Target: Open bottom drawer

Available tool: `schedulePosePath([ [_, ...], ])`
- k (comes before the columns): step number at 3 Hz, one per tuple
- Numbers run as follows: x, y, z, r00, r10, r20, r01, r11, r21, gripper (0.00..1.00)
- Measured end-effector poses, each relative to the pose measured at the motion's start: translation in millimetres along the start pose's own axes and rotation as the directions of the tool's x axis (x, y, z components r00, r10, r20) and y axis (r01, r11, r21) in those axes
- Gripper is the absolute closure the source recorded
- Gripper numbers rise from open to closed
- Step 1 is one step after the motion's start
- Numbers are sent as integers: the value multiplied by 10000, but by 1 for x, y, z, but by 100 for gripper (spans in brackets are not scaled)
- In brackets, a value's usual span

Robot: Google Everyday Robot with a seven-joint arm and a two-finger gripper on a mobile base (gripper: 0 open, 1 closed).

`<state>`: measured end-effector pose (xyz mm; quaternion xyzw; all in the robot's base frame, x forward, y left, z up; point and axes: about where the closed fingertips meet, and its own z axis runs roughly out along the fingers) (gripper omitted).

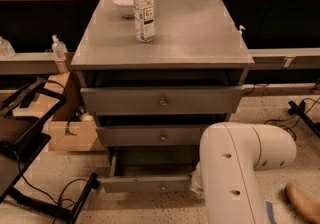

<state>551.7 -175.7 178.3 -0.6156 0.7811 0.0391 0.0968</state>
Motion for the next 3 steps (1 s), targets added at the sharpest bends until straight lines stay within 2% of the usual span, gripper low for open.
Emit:
schedulePosePath([
  [3, 0, 0, 0, 10000, 0, -1, 0, 10000, -1, 100],
])
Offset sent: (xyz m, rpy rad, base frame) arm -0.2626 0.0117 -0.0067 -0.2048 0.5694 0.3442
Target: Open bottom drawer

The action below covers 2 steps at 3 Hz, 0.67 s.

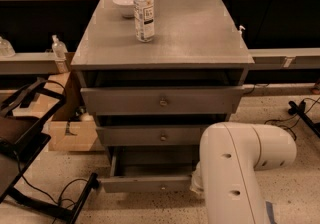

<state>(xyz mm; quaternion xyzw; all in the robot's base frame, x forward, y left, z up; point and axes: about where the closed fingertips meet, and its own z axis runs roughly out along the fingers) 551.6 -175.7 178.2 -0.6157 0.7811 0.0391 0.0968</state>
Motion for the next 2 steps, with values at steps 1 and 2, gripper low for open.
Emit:
schedulePosePath([
  [1, 0, 0, 0, 10000, 0, 0, 0, 10000, 0, 82],
  [2, 0, 0, 0, 10000, 0, 0, 0, 10000, -1, 59],
])
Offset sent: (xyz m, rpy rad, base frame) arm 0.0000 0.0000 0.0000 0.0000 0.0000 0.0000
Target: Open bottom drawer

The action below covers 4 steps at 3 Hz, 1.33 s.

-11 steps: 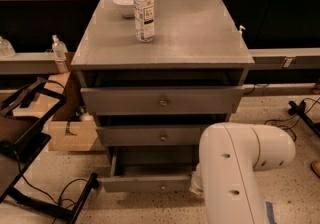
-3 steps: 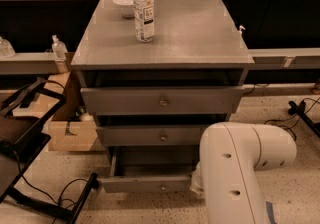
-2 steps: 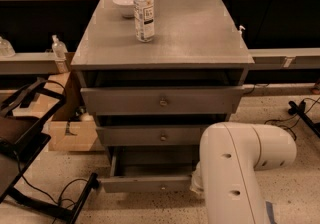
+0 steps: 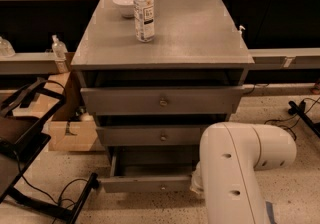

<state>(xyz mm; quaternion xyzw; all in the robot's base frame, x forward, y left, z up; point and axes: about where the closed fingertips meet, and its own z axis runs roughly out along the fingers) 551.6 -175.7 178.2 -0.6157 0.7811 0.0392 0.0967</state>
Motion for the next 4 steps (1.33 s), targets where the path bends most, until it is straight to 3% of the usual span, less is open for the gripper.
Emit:
schedulePosePath([
  [1, 0, 0, 0, 10000, 0, 0, 0, 10000, -1, 28],
  [2, 0, 0, 0, 10000, 0, 0, 0, 10000, -1, 4],
  [4, -10, -5, 0, 9995, -298, -51, 298, 9995, -48, 0],
])
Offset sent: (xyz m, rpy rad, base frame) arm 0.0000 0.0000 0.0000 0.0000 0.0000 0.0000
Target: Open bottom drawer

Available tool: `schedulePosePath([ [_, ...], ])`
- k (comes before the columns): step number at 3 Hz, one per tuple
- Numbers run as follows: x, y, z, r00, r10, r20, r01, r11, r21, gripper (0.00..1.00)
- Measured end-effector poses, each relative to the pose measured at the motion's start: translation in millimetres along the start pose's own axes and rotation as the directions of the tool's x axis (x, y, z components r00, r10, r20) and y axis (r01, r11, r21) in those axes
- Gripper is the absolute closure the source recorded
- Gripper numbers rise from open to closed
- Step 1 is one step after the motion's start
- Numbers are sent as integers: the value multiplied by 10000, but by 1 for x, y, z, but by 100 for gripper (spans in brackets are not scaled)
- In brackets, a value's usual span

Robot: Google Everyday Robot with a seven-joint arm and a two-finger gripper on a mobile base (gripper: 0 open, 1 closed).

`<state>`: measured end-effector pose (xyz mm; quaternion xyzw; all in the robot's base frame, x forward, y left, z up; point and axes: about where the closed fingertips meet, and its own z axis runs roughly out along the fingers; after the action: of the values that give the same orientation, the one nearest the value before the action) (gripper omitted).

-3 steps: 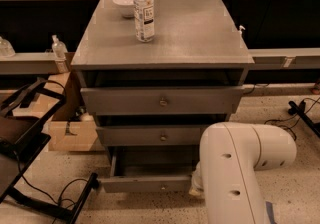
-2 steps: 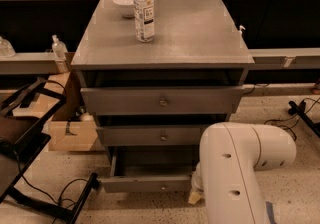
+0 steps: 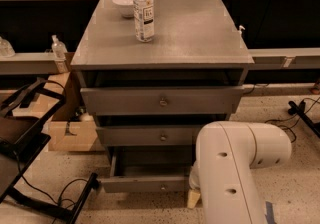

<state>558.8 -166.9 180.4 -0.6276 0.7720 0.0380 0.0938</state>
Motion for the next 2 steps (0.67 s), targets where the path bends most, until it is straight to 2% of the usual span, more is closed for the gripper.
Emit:
schedulePosePath([
  [1, -19, -16, -22, 9957, -606, -694, 599, 9981, -113, 22],
  [2, -39, -34, -48, 9841, -1089, -1402, 1096, 9940, -31, 45],
])
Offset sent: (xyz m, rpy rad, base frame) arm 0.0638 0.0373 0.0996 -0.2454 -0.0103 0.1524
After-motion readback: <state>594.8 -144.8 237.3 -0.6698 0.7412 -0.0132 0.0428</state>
